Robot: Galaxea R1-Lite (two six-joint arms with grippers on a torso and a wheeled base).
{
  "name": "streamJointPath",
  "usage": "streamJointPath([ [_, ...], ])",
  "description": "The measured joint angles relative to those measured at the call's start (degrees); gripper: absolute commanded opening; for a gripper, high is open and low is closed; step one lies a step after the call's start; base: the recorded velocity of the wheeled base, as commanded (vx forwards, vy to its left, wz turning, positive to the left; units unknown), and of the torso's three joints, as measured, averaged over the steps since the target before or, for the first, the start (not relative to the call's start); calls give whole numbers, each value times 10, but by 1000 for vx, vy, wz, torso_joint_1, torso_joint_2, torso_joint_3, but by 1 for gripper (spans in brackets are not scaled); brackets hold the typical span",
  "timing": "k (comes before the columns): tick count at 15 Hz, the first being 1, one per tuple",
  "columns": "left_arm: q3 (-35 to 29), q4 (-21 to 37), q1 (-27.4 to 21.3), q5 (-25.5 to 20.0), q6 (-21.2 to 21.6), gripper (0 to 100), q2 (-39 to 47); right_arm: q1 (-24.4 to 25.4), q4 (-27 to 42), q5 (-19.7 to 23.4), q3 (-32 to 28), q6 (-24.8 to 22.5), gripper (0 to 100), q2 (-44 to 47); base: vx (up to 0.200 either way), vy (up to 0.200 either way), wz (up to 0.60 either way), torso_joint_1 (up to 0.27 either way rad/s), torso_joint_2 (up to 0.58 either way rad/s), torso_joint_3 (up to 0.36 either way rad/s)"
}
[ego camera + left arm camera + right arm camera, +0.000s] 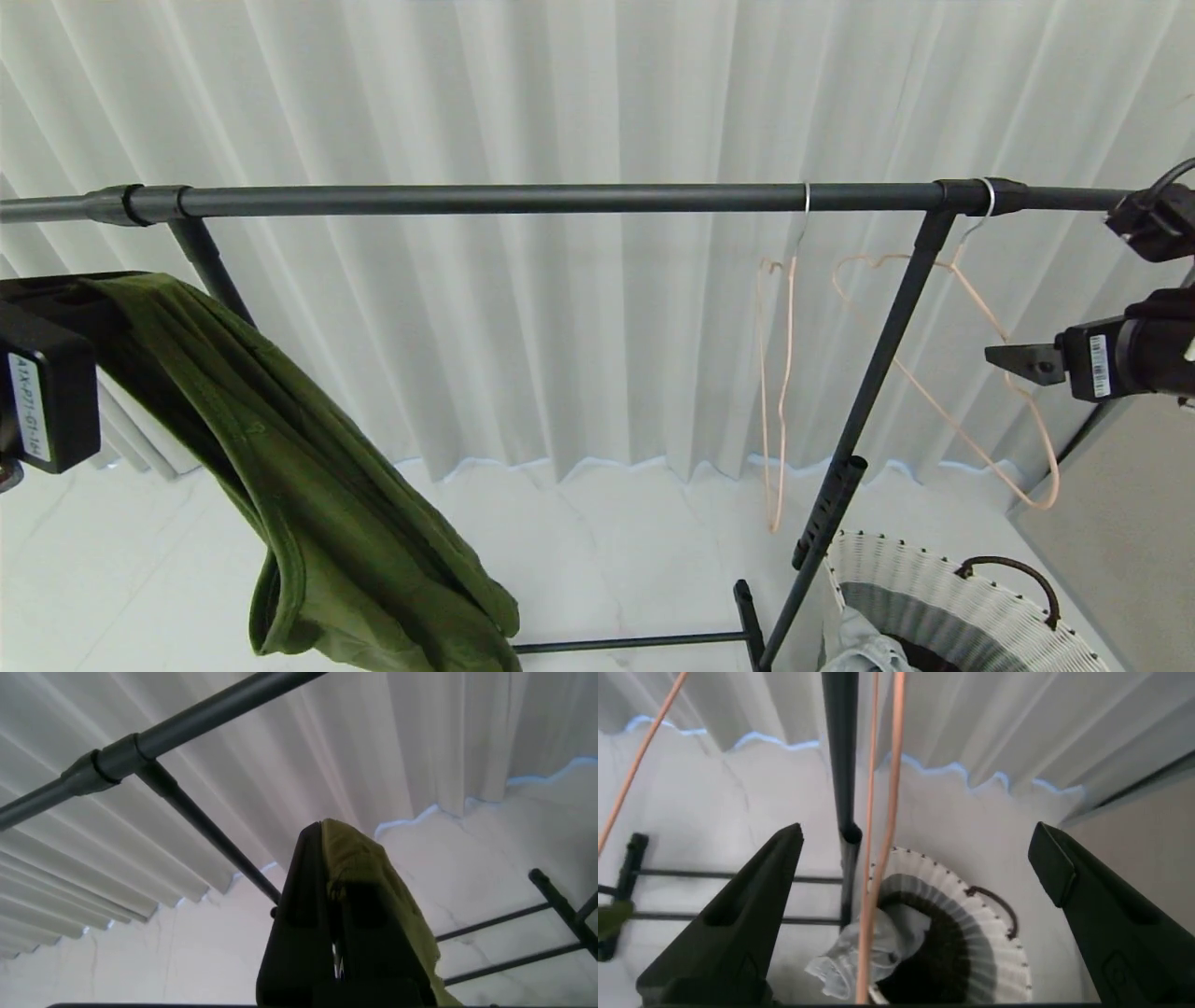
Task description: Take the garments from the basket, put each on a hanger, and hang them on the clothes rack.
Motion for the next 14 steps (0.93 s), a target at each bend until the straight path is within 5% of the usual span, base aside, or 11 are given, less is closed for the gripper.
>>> streamJointPath([
  [4,8,0,0,0,0,0,-7,0,-34,-2,-10,45,100,64,0,0,0,0,0,0],
  [12,28,0,0,0,-1,0,-17,0,-36,-4,-38,64,100,140,0,0,0,0,0,0],
  [13,28,0,0,0,-1,0,-17,0,-36,-4,-38,66,0,142,0,0,0,0,0,0],
  [14,28,0,0,0,-1,0,-18,0,-36,-4,-39,69,0,144,0,0,0,0,0,0],
])
